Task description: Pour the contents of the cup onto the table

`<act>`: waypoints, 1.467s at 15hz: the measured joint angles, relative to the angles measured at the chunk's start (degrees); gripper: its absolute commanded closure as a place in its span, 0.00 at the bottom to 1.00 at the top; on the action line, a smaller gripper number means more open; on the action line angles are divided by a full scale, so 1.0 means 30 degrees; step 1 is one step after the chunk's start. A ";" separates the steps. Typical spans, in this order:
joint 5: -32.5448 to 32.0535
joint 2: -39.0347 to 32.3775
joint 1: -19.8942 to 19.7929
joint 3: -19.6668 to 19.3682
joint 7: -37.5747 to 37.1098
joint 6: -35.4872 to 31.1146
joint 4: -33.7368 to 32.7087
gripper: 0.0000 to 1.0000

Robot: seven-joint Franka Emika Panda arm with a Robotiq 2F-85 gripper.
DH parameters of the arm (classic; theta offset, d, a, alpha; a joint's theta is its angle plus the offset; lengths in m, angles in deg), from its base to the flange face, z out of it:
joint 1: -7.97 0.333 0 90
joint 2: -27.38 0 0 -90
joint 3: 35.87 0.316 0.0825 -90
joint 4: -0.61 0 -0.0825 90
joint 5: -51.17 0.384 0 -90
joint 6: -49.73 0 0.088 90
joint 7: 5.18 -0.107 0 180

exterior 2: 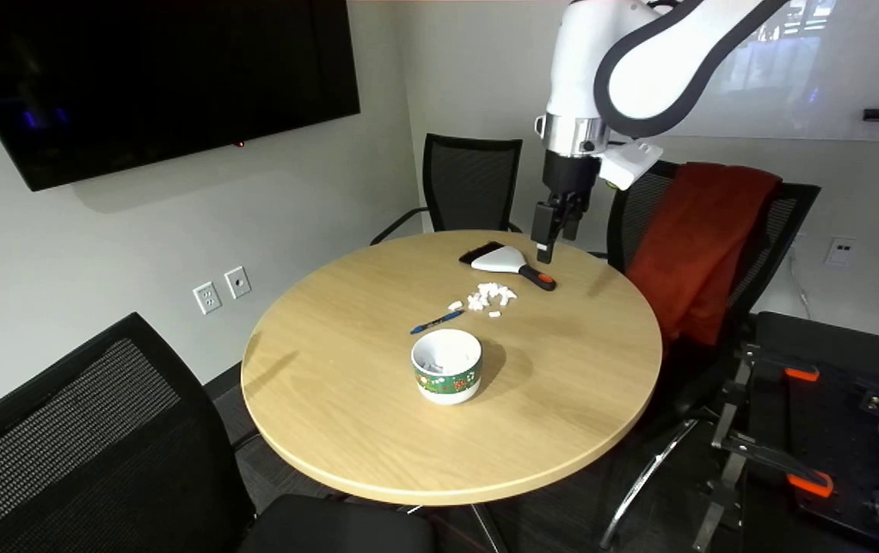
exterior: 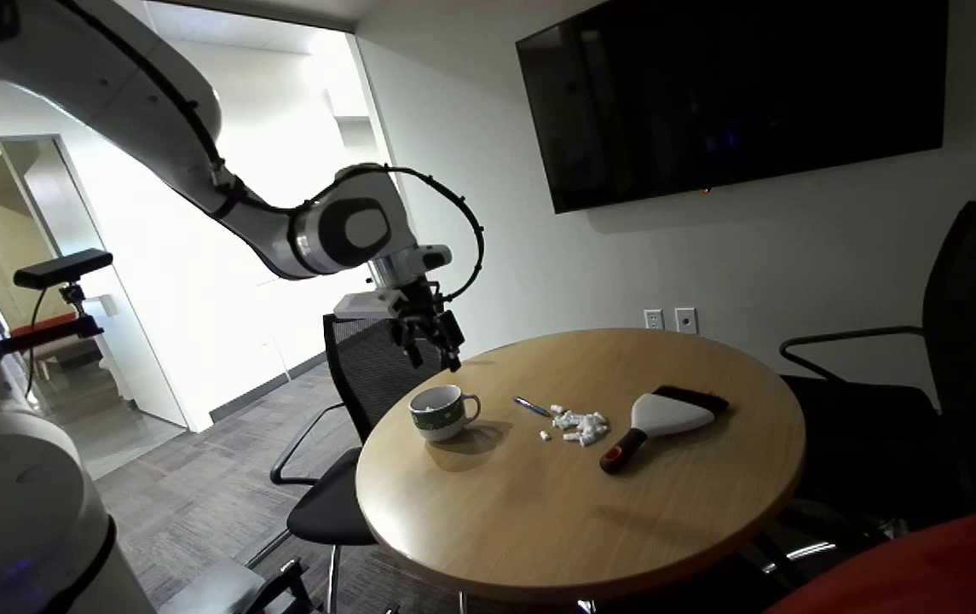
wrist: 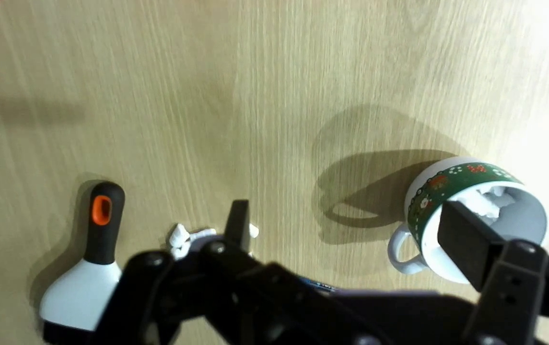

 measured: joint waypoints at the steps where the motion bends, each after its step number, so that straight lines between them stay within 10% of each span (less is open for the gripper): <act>1: 0.0017 -0.0956 0.0057 0.0000 0.0000 -0.0358 -0.0511 0.00; 8: 0.0101 -0.6404 0.0917 0.0076 -0.0070 -0.0901 -0.3940 0.00; 22: 0.2479 -0.6864 0.1286 0.0545 -0.0467 -0.1552 -0.4237 0.00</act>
